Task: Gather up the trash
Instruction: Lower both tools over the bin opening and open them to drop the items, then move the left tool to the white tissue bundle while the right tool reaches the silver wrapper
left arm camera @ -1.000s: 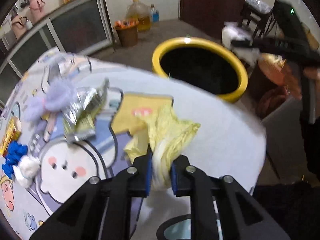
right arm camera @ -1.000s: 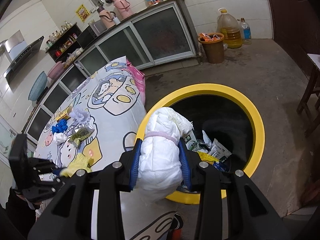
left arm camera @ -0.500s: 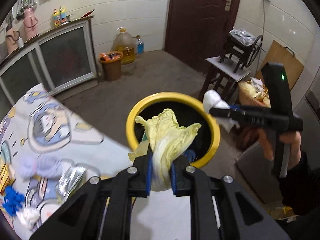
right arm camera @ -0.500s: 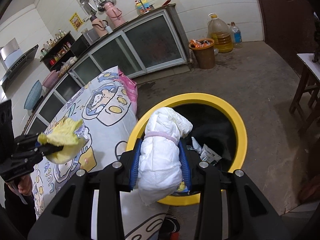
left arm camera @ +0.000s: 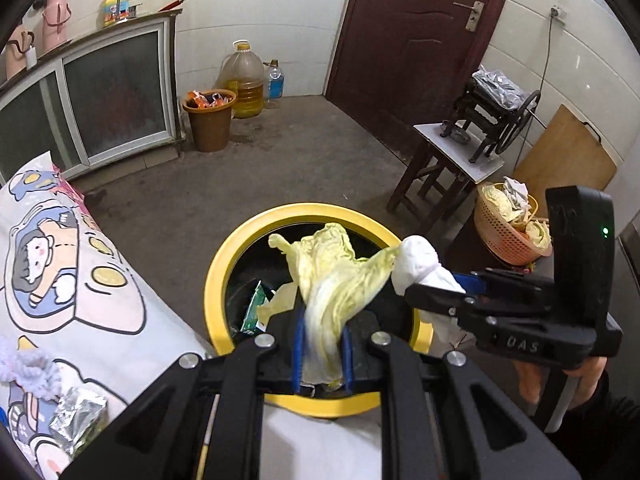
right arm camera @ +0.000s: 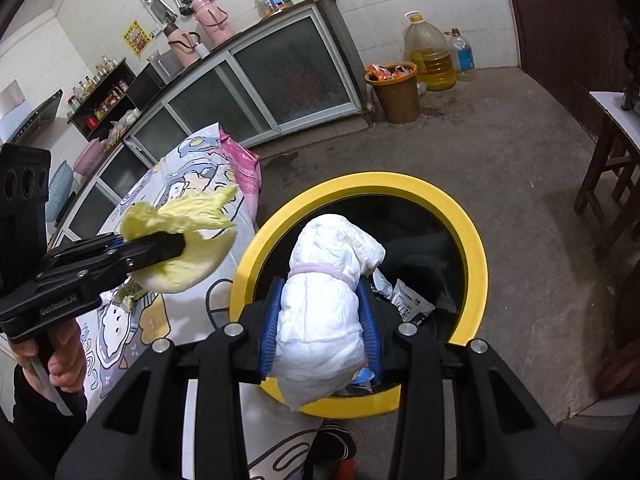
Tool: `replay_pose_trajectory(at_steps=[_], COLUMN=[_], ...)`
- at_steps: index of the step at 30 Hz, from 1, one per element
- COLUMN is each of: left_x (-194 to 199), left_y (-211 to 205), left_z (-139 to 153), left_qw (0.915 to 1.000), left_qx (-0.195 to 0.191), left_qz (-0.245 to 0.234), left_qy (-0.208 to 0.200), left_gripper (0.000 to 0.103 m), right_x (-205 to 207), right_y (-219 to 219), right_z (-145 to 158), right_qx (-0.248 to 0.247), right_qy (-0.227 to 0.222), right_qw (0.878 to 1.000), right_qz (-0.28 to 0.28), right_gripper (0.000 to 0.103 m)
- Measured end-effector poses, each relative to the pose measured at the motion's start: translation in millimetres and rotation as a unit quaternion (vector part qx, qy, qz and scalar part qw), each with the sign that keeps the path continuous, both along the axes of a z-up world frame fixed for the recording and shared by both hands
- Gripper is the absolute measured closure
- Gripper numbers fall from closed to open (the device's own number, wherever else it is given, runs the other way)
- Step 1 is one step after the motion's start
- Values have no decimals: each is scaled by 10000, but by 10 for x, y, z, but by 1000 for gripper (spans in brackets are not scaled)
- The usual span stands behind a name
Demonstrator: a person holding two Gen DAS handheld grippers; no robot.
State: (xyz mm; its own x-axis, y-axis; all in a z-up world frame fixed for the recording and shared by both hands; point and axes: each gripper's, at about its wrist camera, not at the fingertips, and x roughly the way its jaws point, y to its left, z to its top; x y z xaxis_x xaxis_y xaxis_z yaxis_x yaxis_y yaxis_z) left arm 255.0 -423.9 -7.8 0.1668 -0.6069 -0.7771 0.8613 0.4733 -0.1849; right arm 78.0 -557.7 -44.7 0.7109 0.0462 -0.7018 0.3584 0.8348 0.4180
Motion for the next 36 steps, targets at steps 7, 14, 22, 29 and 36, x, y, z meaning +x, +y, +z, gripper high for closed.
replay_pose_trajectory(at_steps=[7, 14, 22, 29, 36], left_x=[37, 75, 142, 32, -78], left_y=[-64, 433, 2086, 3471, 4214], left_z=[-14, 169, 538, 600, 448], left_qw=[9997, 9957, 9801, 9490, 9296], left_qx=[-174, -686, -946, -328, -290], left_qz=[116, 623, 1621, 2845, 3455], left_qy=[153, 20, -646, -1316, -1251], left_gripper=[58, 32, 22, 16, 8], right_x=[20, -162, -320, -41, 401], right_y=[-73, -208, 178, 951, 1859], right_z=[-51, -106, 85, 336, 445], right_qx=[4, 150, 26, -402, -1057], right_qy=[119, 166, -435, -857, -966], right_qw=[9998, 9990, 9985, 9825, 9605], right_qz=[-158, -396, 328, 1603, 2385], right_gripper=[46, 41, 41, 31, 19])
